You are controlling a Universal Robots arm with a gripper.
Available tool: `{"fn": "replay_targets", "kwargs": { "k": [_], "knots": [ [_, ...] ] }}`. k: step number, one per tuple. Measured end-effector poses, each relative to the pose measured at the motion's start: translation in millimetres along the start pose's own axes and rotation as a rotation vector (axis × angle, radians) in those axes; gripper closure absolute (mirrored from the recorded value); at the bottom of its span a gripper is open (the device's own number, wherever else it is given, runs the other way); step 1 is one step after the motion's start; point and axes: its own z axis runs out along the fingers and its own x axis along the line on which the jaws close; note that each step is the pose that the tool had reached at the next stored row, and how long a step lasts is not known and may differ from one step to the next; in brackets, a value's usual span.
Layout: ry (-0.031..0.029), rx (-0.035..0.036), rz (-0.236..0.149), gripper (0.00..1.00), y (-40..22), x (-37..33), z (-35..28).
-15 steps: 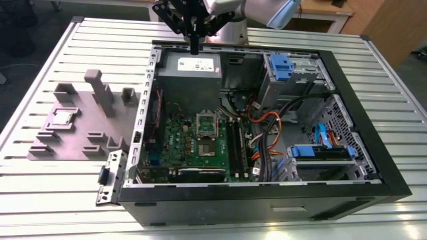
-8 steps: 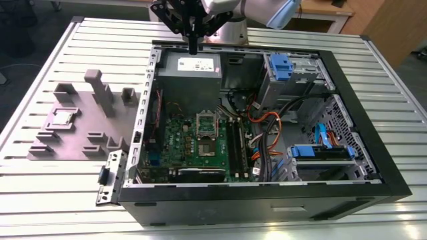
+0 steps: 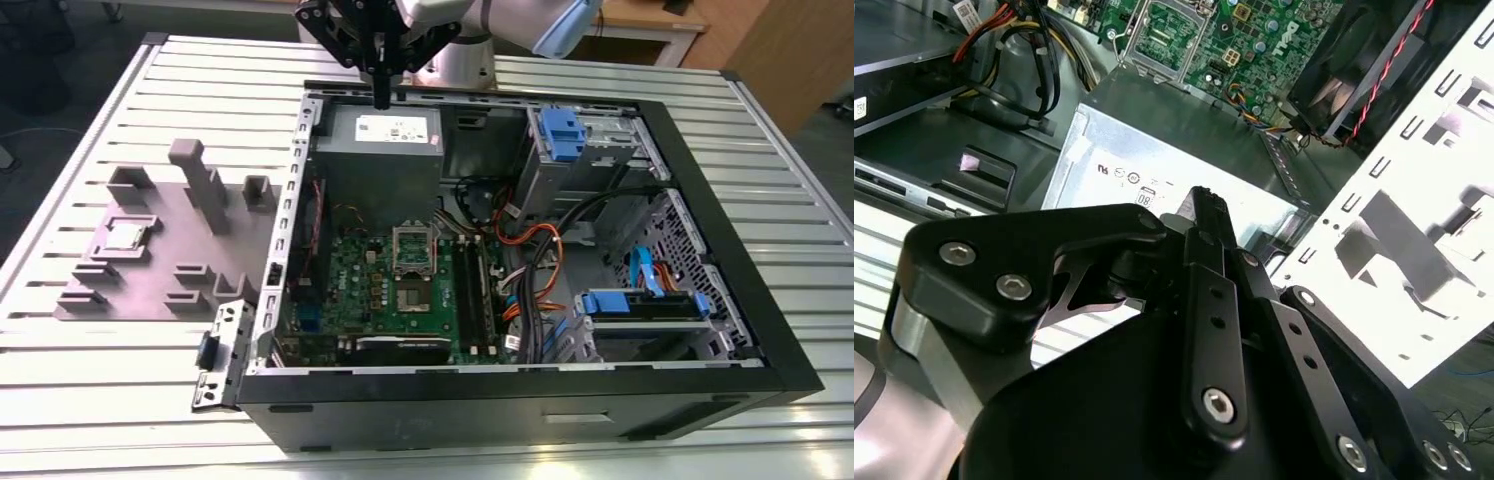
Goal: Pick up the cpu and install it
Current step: 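Reach for the cpu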
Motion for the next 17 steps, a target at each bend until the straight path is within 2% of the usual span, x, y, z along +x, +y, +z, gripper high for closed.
{"fn": "replay_targets", "kwargs": {
  "k": [17],
  "knots": [
    [0.0000,0.0000,0.000,0.89,-0.3,3.6,0.6]
  ]
}}
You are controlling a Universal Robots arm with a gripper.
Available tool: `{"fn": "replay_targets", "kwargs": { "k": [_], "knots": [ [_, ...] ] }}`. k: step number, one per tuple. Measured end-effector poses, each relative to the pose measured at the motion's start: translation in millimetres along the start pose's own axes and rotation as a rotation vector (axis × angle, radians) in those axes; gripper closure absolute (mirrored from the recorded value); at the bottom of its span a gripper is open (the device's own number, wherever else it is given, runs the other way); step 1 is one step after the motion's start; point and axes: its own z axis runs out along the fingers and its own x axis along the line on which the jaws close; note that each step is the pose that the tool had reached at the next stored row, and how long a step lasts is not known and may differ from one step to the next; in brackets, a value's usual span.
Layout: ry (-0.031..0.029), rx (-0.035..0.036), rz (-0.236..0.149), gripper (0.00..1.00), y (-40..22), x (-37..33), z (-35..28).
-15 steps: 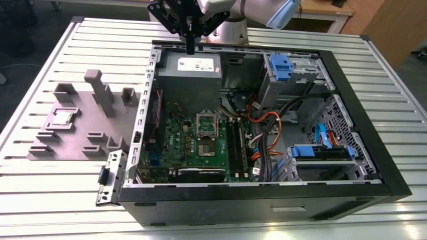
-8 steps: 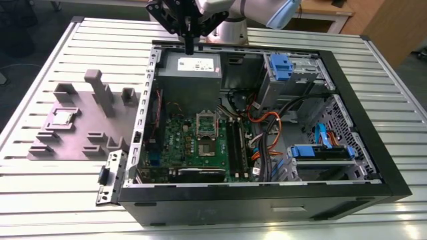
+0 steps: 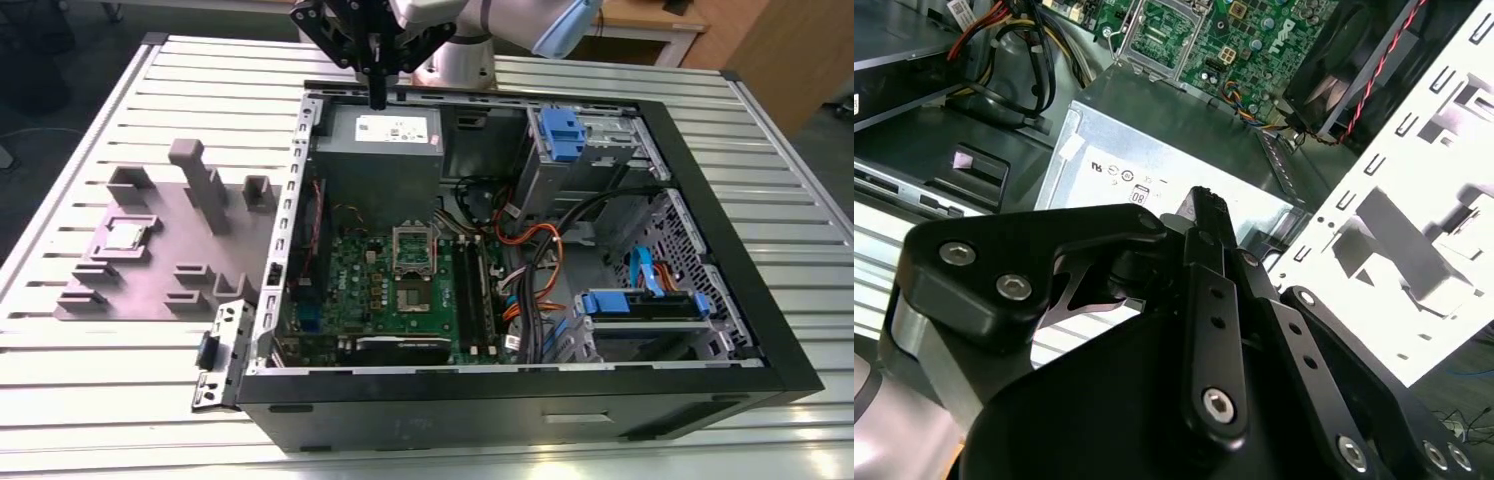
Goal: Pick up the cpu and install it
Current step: 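Reach for the cpu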
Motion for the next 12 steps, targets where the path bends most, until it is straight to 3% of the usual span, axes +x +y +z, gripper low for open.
{"fn": "replay_targets", "kwargs": {
  "k": [12],
  "knots": [
    [0.0000,0.0000,0.000,0.89,-0.1,0.7,0.0]
  ]
}}
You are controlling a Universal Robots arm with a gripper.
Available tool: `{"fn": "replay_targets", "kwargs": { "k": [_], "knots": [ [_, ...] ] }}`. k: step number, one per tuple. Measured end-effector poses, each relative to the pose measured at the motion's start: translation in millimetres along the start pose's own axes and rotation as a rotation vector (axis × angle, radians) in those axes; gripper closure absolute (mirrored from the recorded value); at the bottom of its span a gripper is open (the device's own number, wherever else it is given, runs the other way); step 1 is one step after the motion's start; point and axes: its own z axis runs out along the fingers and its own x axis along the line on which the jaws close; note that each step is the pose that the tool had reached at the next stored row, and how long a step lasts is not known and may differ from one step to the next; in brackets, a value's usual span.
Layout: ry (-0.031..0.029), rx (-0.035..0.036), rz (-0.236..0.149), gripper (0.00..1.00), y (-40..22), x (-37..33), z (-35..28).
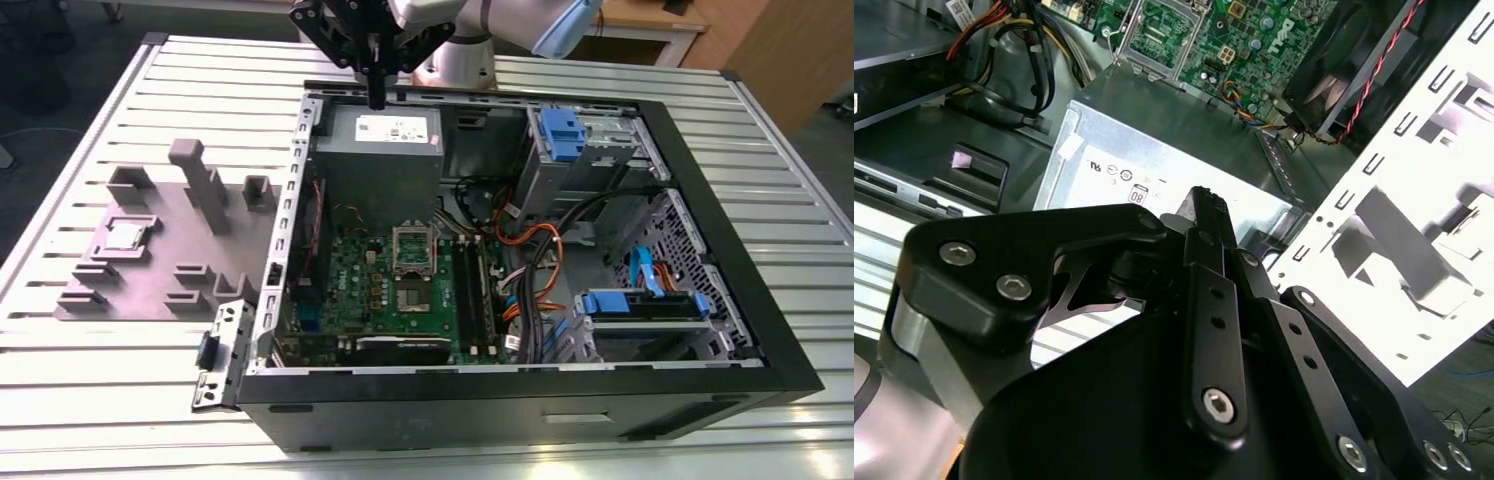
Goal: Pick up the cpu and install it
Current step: 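Reach for the cpu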
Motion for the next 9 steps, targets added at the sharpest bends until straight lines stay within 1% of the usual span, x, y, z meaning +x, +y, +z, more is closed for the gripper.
{"fn": "replay_targets", "kwargs": {
  "k": [9],
  "knots": [
    [0.0000,0.0000,0.000,0.89,0.0,0.7,0.0]
  ]
}}
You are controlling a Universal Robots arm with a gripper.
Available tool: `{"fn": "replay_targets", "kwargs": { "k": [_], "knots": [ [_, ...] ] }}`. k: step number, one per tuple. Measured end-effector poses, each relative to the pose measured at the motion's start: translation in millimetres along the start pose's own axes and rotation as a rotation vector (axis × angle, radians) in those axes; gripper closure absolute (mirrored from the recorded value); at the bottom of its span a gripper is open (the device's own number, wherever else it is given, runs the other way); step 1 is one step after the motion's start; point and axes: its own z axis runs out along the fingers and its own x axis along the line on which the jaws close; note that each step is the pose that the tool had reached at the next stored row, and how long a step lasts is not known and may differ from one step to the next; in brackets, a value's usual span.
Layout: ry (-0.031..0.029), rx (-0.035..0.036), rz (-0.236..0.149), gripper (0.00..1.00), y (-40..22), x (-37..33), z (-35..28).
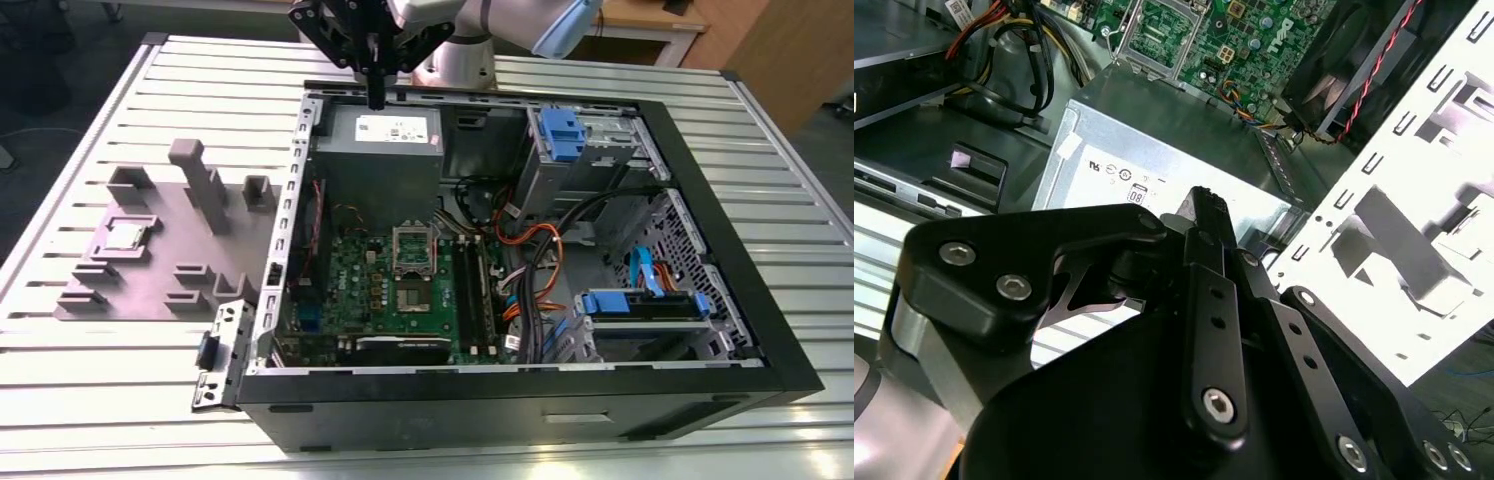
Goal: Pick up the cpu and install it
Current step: 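Reach for the cpu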
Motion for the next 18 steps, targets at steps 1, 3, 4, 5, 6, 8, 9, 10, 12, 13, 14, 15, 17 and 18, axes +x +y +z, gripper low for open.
{"fn": "replay_targets", "kwargs": {
  "k": [1,3,4,5,6,8,9,10,12,13,14,15,17,18],
  "knots": [
    [-0.0001,0.0000,0.000,0.89,0.0,0.2,0.0],
    [0.0000,0.0001,0.000,0.89,0.0,0.3,0.0],
    [0.0000,0.0001,0.000,0.89,0.0,0.6,0.0],
    [-0.0001,0.0000,0.000,0.89,-0.2,1.8,0.0],
    [0.0000,0.0001,0.000,0.89,-0.3,2.9,-0.1],
    [-0.0001,-0.0001,0.000,0.89,-0.3,4.4,0.0],
    [0.0000,0.0000,0.000,0.89,-0.3,4.6,-0.1],
    [0.0000,0.0000,0.000,0.89,-0.3,4.6,-0.1],
    [0.0000,0.0001,0.000,0.89,-0.6,7.8,-0.2],
    [-0.0001,0.0000,0.000,0.89,-0.6,7.8,-0.1],
    [-0.0001,-0.0001,0.000,0.89,-0.6,7.9,-0.1],
    [0.0000,0.0001,0.000,0.89,-0.6,8.3,-0.2],
    [-0.0001,0.0000,0.000,0.89,-0.7,9.1,-0.2],
    [-0.0001,0.0000,0.000,0.89,-0.7,9.7,-0.2]
  ]
}}
